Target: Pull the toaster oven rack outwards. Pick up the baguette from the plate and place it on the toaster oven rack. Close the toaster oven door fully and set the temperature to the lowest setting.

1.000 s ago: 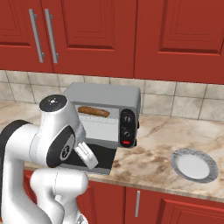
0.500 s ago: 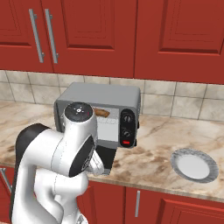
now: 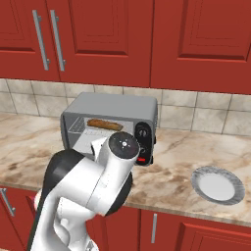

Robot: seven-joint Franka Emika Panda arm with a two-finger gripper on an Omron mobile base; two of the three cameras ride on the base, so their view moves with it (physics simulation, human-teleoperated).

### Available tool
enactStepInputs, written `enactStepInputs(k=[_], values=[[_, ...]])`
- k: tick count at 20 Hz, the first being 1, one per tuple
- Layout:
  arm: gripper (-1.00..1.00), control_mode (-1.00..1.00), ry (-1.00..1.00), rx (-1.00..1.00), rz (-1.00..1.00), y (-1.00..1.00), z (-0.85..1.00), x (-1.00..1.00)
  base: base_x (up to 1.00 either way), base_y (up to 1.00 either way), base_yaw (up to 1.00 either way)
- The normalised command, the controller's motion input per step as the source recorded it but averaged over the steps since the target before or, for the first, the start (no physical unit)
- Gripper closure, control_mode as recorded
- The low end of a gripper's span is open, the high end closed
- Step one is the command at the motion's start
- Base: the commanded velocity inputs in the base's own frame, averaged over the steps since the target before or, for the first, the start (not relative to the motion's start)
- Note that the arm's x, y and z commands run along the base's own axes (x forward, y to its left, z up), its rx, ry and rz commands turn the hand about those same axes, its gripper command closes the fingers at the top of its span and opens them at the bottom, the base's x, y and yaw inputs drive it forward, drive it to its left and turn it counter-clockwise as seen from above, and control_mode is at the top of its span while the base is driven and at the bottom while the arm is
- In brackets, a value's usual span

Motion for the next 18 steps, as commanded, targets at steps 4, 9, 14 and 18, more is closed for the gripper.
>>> enactStepInputs(k=[4, 9, 14, 18], values=[[-1.0, -1.0, -0.06, 0.22, -0.07, -0.26, -0.13, 0.0, 0.0, 0.0, 0.0], [-1.0, -1.0, -0.03, 0.21, -0.07, -0.24, -0.12, 0.0, 0.0, 0.0, 0.0], [-1.0, -1.0, 0.0, 0.18, -0.09, -0.16, -0.17, 0.0, 0.0, 0.0, 0.0], [-1.0, -1.0, 0.08, 0.1, -0.15, 0.0, -0.09, 0.0, 0.0, 0.0, 0.0]])
